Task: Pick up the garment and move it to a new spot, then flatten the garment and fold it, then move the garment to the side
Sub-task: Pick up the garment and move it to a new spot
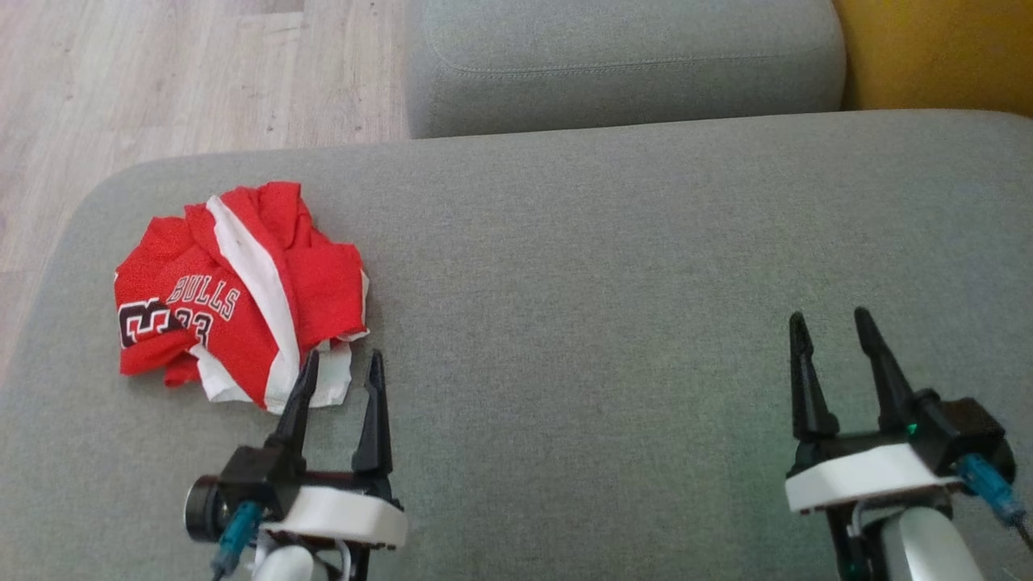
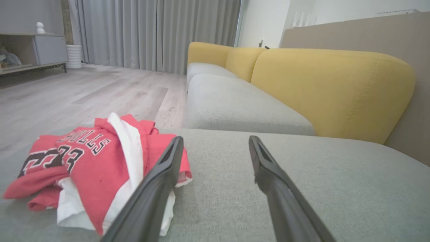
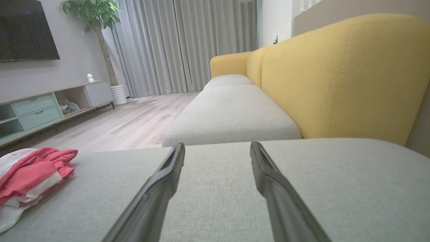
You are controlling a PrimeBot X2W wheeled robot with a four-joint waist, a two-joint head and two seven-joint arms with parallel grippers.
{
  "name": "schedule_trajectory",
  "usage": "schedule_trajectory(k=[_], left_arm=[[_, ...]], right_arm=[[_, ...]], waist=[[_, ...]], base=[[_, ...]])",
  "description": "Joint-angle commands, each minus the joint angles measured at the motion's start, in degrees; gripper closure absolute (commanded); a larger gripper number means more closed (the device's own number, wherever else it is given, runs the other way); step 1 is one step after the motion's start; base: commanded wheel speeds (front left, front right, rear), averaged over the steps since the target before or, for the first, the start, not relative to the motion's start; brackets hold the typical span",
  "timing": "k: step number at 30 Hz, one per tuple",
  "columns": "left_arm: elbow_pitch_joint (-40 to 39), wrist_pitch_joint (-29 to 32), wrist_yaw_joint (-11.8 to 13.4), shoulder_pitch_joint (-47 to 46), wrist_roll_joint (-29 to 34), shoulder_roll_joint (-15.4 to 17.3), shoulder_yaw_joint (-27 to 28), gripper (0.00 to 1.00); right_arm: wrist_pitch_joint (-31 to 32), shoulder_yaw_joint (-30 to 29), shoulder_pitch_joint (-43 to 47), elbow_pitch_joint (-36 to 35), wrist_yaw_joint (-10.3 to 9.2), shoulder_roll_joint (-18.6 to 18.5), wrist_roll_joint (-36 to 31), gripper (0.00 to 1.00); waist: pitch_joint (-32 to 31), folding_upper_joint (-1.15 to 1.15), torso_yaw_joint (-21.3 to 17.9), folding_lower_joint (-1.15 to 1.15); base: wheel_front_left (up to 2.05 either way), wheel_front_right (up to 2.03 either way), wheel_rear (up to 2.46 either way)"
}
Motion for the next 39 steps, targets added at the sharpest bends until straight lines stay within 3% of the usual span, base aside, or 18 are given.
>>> schedule_trajectory(k=[1,11,22,39], left_arm=[[-1.36,-0.82,-0.21,-1.64,1.25,-0.27,2.08,0.0],[3.15,-1.73,-2.7,-1.55,4.55,-1.77,3.51,0.0],[3.89,-1.73,-3.58,-1.87,5.51,-2.33,5.0,0.0],[3.74,-1.73,-3.3,-0.31,6.91,-2.46,8.49,0.0]], right_arm=[[-0.9,1.58,-0.61,-1.33,0.42,-0.45,-0.54,0.0],[-1.82,3.42,-1.14,2.07,0.44,-0.46,0.36,0.0],[-1.82,4.73,-1.56,2.91,0.44,-0.46,2.38,0.0],[-1.82,10.24,-0.37,2.2,0.44,-0.46,2.83,0.0]], waist=[[-0.01,0.0,-0.02,0.0],[-0.18,0.0,-0.11,0.0],[-0.09,0.0,0.56,0.0],[-1.63,0.0,9.37,0.0]], base=[[0.0,0.0,0.0],[0.0,0.0,0.0],[0.0,0.0,0.0],[0.0,0.0,0.0]])
